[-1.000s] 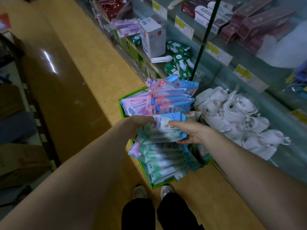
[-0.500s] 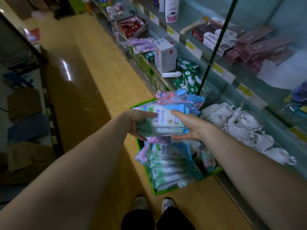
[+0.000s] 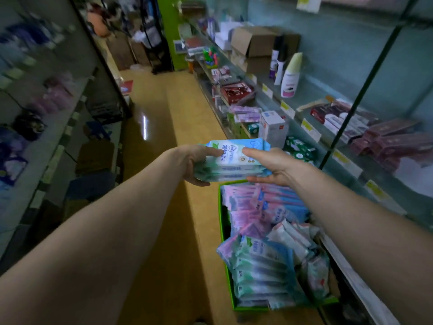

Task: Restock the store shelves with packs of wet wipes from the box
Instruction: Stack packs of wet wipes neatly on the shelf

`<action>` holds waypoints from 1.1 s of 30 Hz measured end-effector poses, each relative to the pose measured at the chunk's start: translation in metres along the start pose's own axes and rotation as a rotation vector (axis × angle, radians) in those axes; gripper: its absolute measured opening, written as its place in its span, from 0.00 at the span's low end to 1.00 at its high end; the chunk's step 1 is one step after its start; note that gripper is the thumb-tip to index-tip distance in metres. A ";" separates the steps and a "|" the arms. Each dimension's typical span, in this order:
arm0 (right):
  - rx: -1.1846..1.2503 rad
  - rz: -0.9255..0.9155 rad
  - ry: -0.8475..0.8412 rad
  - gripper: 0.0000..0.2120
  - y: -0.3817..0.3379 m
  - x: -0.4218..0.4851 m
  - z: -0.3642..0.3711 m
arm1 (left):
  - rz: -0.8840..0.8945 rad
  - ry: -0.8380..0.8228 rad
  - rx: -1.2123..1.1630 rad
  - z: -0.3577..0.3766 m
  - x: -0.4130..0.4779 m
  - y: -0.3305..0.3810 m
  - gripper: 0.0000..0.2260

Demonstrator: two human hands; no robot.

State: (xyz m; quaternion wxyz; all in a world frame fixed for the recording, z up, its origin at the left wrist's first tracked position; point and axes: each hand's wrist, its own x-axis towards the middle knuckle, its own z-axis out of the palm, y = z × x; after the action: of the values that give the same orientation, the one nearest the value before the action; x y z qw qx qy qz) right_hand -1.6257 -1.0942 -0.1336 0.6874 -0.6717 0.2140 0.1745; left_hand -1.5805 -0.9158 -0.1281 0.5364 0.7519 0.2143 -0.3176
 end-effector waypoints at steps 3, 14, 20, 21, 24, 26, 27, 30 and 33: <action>-0.049 -0.067 -0.024 0.10 -0.025 -0.009 0.024 | 0.047 0.082 -0.004 -0.027 -0.025 0.006 0.17; -0.162 -0.303 -0.251 0.19 -0.116 -0.078 0.151 | 0.205 0.366 -0.092 -0.167 -0.146 0.012 0.23; -0.231 -0.443 -0.395 0.16 -0.140 -0.146 0.245 | 0.243 0.561 -0.169 -0.247 -0.243 -0.024 0.21; -0.243 -0.461 -0.423 0.16 -0.142 -0.160 0.262 | 0.241 0.594 -0.185 -0.262 -0.261 -0.034 0.22; -0.279 -0.515 -0.501 0.20 -0.145 -0.201 0.311 | 0.225 0.684 -0.231 -0.301 -0.314 -0.062 0.29; -0.284 -0.550 -0.562 0.20 -0.146 -0.229 0.341 | 0.230 0.737 -0.237 -0.323 -0.349 -0.081 0.28; -0.286 -0.568 -0.592 0.19 -0.147 -0.243 0.355 | 0.238 0.756 -0.254 -0.332 -0.368 -0.089 0.27; -0.305 -0.592 -0.668 0.22 -0.147 -0.282 0.396 | 0.253 0.844 -0.281 -0.359 -0.418 -0.116 0.26; -0.300 -0.614 -0.755 0.24 -0.145 -0.320 0.433 | 0.240 0.924 -0.306 -0.384 -0.462 -0.142 0.29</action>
State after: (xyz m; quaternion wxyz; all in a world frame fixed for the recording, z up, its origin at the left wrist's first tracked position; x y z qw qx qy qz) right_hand -1.7940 -0.6522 0.1614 0.6325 -0.6849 -0.2841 0.2240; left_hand -1.9063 -0.4983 0.1891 0.5226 0.7459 0.3857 0.1475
